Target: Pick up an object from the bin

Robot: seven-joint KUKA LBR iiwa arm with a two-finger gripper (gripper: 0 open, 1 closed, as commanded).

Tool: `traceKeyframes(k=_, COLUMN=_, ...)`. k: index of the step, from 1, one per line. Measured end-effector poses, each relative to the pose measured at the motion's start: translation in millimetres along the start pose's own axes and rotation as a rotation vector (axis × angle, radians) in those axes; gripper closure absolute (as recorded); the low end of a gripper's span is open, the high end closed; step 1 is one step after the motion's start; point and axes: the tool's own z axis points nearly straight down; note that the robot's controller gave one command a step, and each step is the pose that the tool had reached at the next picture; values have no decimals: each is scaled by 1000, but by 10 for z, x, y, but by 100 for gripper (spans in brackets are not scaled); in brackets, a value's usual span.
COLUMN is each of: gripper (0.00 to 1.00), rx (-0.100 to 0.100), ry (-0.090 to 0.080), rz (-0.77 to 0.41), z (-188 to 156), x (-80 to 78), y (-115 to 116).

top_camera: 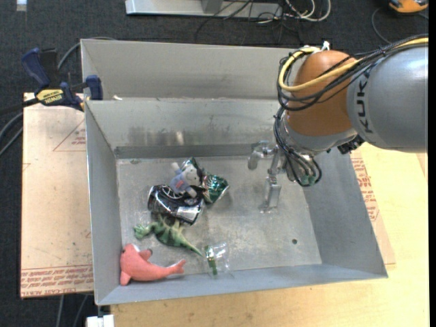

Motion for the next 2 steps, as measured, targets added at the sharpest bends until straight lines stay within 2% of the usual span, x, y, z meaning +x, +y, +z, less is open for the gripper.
traceKeyframes(k=1, gripper=0, rx=0, ry=-7, rz=-1, z=-48, x=-15, y=0)
traceKeyframes(k=2, gripper=0, rx=-1, ry=-5, rz=-220, z=732, x=-241, y=1003)
